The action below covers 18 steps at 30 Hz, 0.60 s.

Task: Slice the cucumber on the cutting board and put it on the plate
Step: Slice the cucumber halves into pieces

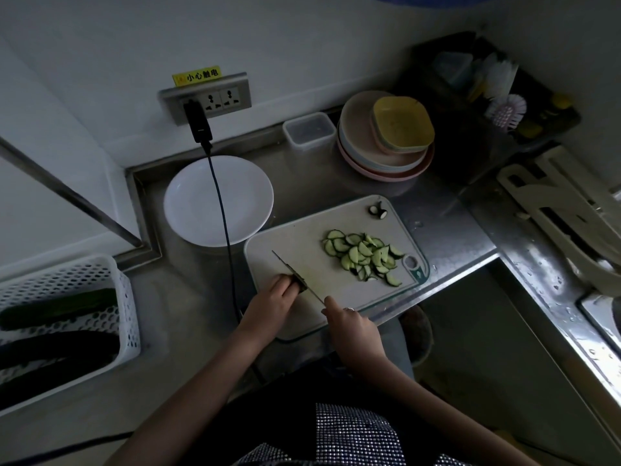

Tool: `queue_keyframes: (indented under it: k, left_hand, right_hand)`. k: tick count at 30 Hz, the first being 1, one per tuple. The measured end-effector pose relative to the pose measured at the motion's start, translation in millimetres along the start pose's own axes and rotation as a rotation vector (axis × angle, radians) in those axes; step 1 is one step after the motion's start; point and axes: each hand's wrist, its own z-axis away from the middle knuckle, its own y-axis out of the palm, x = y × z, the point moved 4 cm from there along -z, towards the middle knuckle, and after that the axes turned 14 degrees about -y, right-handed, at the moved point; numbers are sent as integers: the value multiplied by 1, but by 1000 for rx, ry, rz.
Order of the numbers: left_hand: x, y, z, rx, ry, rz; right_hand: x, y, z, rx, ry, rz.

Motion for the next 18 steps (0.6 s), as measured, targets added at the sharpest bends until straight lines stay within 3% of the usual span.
queue_keyframes:
  k: [18]
  left_hand:
    - [2, 6, 0, 15, -43, 100]
  right_hand:
    - [-8, 2, -3, 7, 28, 43]
